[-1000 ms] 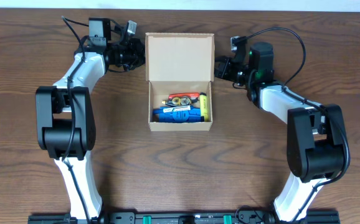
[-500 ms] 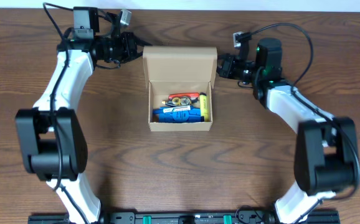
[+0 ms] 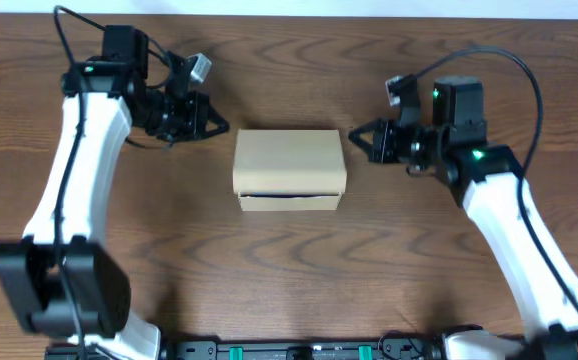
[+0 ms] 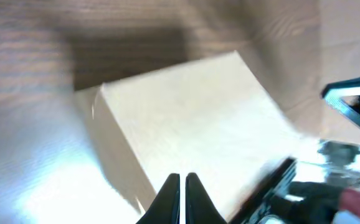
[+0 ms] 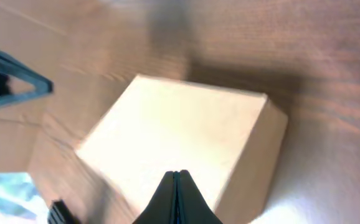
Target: Pack container
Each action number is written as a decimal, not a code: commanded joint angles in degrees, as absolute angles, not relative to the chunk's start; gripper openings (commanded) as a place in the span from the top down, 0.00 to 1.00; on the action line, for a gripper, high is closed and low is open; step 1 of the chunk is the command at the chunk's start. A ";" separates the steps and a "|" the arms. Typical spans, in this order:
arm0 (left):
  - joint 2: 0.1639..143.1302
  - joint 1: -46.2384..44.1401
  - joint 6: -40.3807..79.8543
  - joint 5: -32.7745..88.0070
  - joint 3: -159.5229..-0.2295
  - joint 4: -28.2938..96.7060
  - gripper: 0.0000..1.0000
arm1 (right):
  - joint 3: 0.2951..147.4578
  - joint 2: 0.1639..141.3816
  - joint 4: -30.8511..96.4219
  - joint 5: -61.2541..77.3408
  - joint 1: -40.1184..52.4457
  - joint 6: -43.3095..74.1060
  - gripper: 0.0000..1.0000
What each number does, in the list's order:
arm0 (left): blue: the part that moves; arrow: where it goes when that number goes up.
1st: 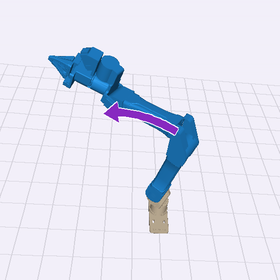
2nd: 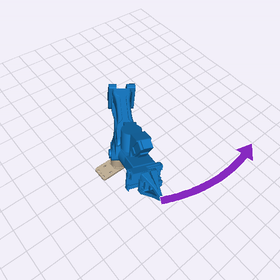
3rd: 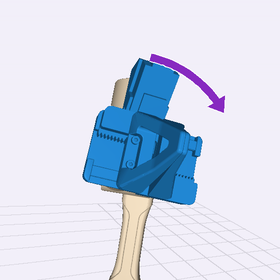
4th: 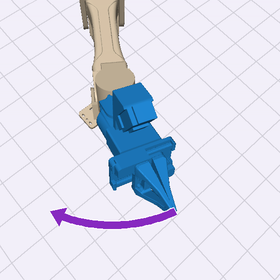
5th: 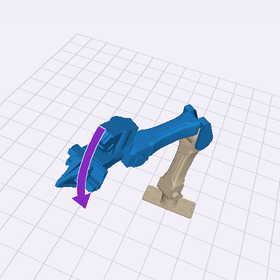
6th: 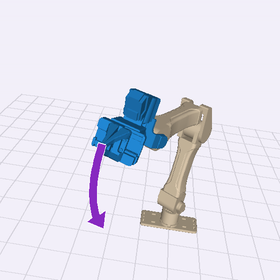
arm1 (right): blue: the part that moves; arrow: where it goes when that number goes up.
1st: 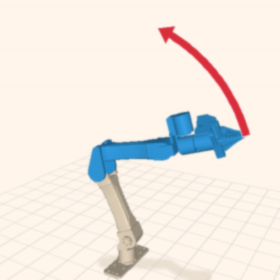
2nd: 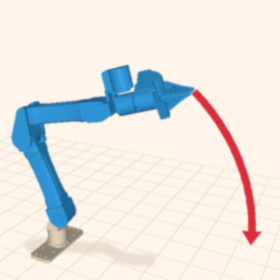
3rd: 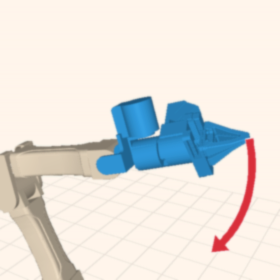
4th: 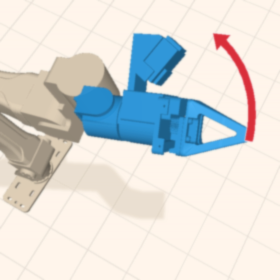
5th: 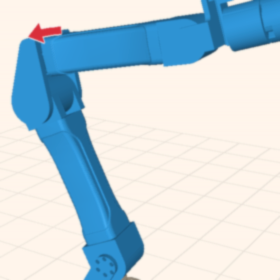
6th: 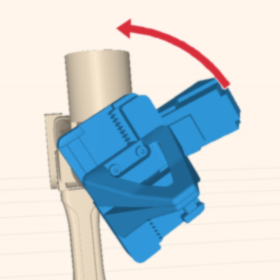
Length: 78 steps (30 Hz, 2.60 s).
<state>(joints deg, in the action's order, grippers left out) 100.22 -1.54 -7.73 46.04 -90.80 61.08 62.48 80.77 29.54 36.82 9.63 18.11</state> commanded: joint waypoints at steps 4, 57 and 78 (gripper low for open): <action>96.73 -3.97 -12.32 37.45 -89.10 64.62 0.94 | 62.65 75.18 39.66 21.80 16.60 14.92 0.99; 96.73 -9.63 -4.21 34.09 -67.96 48.97 0.94 | 46.52 73.25 26.41 14.44 26.15 23.11 0.99; 83.64 -9.30 0.36 33.87 -70.41 51.57 0.94 | 52.75 64.45 35.46 14.02 26.35 23.33 0.99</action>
<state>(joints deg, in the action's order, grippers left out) 91.07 -9.54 -1.72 34.85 -68.71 50.81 49.04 71.59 33.58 15.46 25.91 23.59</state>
